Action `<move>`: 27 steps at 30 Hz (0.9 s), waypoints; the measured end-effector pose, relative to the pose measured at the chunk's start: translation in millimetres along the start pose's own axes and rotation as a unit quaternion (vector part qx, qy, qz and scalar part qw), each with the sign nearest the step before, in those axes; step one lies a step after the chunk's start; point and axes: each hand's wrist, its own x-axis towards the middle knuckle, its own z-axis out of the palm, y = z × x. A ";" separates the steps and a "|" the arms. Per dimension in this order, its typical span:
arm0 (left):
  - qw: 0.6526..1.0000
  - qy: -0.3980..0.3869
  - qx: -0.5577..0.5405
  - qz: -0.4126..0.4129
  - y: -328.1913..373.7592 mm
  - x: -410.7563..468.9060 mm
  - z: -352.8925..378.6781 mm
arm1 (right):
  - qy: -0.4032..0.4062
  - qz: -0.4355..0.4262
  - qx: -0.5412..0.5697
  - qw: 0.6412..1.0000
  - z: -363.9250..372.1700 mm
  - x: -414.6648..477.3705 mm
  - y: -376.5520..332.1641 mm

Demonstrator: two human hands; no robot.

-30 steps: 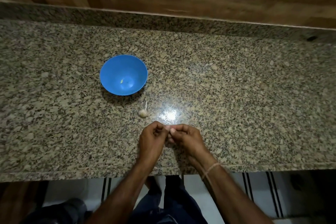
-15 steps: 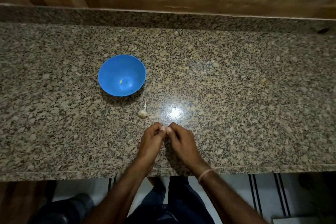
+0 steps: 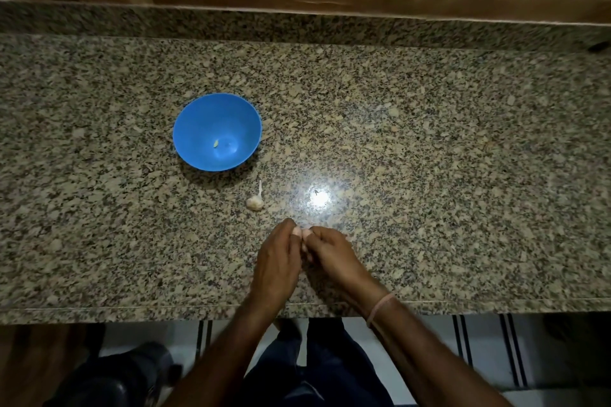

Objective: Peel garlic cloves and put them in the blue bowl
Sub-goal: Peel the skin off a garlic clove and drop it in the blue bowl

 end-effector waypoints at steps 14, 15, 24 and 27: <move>0.996 -0.004 -0.076 -0.057 7.3 4.4 3.4 | -0.024 0.016 0.106 0.994 -4.7 1.8 5.1; 1.000 0.021 -0.015 0.006 1.2 3.7 5.8 | -0.063 0.125 0.220 0.965 -5.6 3.1 -2.2; 0.826 -0.093 -0.422 -0.361 12.7 11.0 6.0 | 0.084 -0.214 -0.231 0.945 4.4 -7.6 23.0; 0.836 -0.108 -0.403 -0.358 10.9 9.1 2.0 | 0.080 -0.231 -0.250 0.937 -1.5 -4.0 24.8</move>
